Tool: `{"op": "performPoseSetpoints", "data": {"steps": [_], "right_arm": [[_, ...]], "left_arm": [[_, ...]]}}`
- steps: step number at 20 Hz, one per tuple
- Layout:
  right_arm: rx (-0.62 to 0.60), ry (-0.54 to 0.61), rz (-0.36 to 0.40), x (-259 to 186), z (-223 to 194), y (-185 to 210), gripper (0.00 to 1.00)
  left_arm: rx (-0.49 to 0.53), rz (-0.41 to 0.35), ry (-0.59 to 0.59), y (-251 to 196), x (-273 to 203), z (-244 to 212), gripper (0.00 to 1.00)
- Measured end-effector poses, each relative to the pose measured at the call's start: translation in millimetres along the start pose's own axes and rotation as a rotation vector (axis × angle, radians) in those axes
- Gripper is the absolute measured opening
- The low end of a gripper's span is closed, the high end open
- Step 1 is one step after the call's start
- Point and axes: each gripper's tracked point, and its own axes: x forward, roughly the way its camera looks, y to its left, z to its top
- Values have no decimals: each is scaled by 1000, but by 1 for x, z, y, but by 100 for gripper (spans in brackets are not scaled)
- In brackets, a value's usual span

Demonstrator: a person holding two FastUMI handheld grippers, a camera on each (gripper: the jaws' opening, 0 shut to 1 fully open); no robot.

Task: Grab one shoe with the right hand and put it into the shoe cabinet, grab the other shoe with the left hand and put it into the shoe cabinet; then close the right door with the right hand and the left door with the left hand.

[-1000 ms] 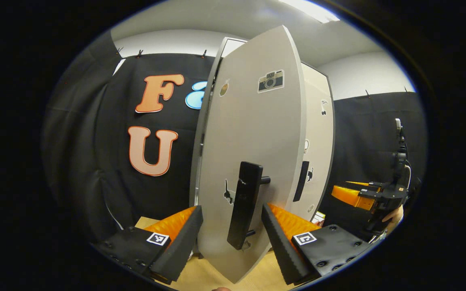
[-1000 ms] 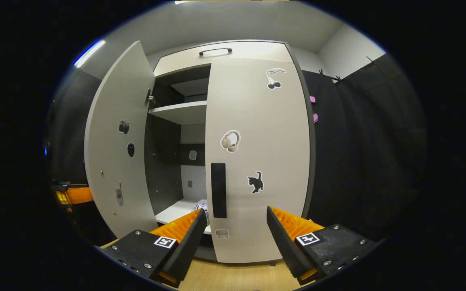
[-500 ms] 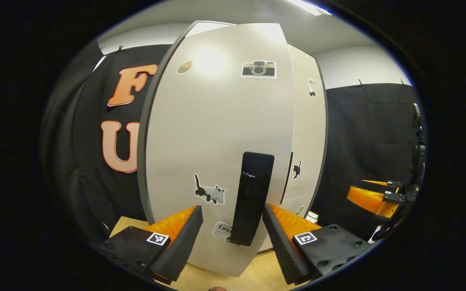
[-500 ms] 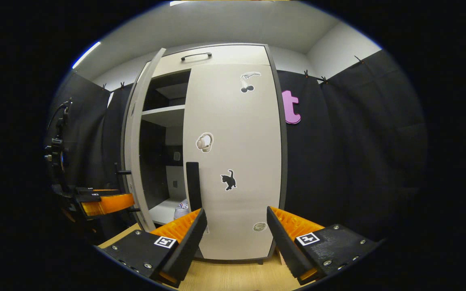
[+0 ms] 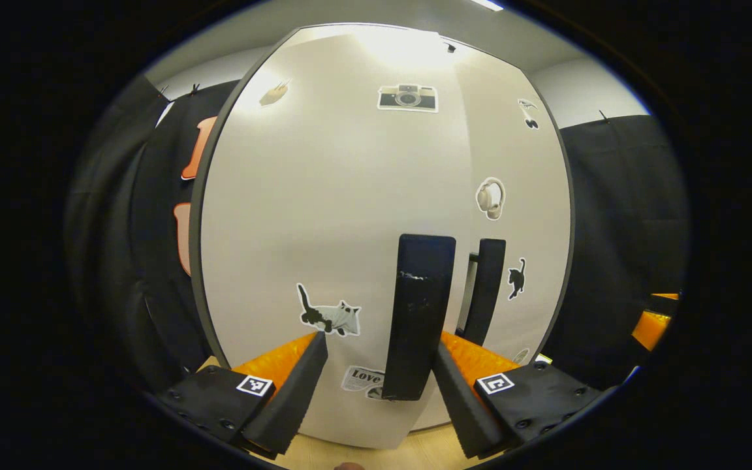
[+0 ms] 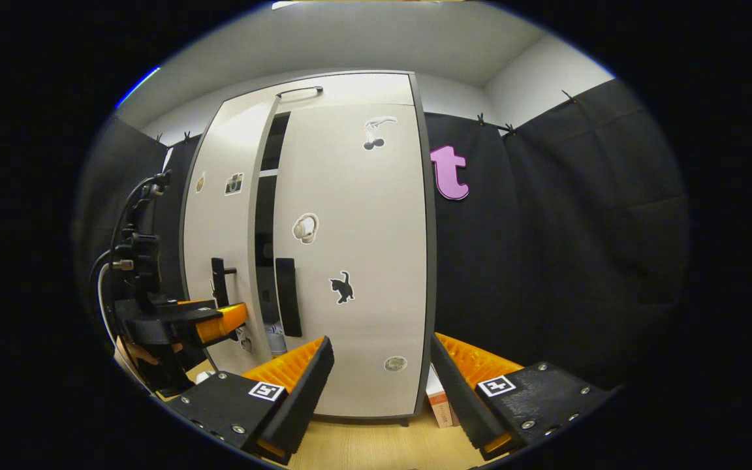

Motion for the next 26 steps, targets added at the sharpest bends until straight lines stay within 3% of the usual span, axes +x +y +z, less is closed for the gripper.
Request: {"op": "performPoseSetpoints", "data": {"steps": [5, 10, 14, 18, 21, 26], "right_arm": [[-10, 6, 19, 4, 0, 1, 92], [-5, -7, 15, 11, 10, -8, 92], [-1, -10, 4, 19, 19, -18, 92], [-6, -34, -7, 19, 35, -26, 92], [-10, -70, -5, 16, 52, -26, 92], [-24, -113, -14, 6, 75, -25, 92]], "left_arm": [[27, 42, -9, -3, 5, 3, 95], [-15, 61, 35, -2, -2, -4, 99], [-28, 18, 4, 2, -52, 16, 100], [-3, 24, -79, 40, -116, 67, 100], [3, 86, -143, 89, -166, 105, 99], [57, 292, -279, 179, -251, 160, 99]]}}
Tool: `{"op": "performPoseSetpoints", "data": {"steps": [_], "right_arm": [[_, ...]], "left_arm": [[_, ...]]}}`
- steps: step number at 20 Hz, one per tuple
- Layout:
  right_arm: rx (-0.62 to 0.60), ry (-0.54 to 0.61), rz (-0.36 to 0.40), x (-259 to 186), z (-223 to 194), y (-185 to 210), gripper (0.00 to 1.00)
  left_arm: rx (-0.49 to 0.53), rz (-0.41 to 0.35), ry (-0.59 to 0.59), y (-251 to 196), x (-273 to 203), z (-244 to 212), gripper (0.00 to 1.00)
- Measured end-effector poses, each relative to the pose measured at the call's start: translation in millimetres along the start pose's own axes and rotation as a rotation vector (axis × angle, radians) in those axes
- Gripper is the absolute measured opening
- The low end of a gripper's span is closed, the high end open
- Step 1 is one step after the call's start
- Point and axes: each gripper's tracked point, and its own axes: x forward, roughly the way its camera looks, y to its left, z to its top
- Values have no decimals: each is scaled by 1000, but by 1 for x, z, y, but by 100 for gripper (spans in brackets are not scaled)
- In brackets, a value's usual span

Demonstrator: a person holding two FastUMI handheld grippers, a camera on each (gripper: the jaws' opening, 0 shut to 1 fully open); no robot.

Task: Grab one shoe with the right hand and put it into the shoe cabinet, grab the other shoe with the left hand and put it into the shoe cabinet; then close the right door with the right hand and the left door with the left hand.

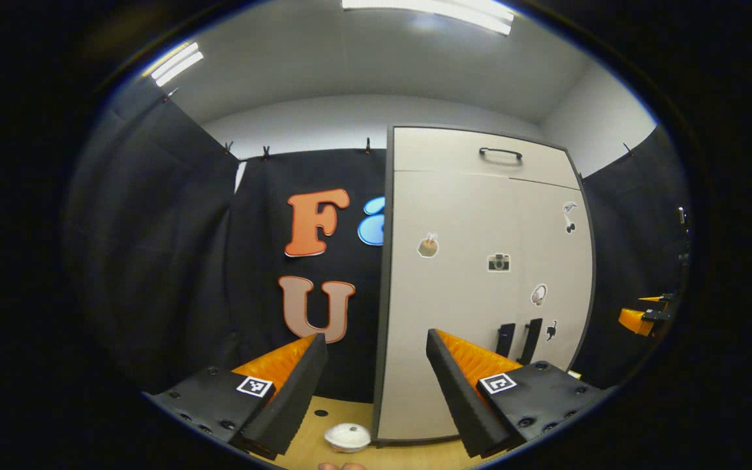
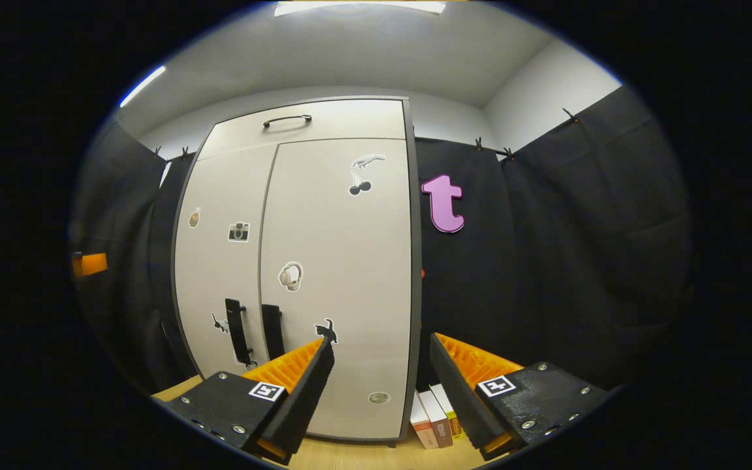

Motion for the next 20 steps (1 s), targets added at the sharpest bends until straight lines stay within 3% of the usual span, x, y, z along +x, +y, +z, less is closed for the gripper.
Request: {"op": "performPoseSetpoints", "data": {"steps": [4, 8, 13, 20], "right_arm": [[-40, -8, -14, -9, 7, 6, 92], [-78, 6, -26, -24, 3, 16, 92], [-99, 11, -53, -48, 1, 26, 92], [-82, 22, -108, -75, 1, 24, 92]], "left_arm": [[-2, 83, -47, 46, -14, 18, 99], [-43, 34, -26, 50, -13, 9, 94], [-105, -70, 35, 34, 1, -15, 96], [-164, -136, 53, 28, 11, -15, 96]]}}
